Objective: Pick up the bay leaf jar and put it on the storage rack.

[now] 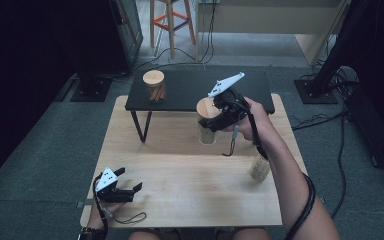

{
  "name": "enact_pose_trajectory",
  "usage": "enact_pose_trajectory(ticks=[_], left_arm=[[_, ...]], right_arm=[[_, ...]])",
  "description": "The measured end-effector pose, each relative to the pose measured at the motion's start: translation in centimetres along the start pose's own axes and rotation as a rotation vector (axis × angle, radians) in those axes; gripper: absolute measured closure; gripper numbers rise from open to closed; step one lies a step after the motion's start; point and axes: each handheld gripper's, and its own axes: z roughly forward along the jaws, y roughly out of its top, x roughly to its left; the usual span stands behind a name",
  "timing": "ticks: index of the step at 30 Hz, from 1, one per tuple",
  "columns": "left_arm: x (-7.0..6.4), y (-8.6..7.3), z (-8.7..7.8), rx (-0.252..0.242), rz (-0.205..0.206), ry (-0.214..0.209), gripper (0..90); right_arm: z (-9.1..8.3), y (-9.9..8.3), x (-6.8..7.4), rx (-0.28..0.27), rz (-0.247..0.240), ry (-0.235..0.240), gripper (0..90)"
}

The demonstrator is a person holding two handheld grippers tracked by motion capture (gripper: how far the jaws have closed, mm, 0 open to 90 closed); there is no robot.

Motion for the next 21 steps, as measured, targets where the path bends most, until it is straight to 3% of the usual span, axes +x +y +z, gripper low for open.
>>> enact_pose_trajectory(ticks=[21], left_arm=[[0.1,0.0,0.0,0.0,-0.001,-0.006,3.4]], right_arm=[[-0.9,3.5,-1.6,0.021,-0.021,-0.009,25.2]])
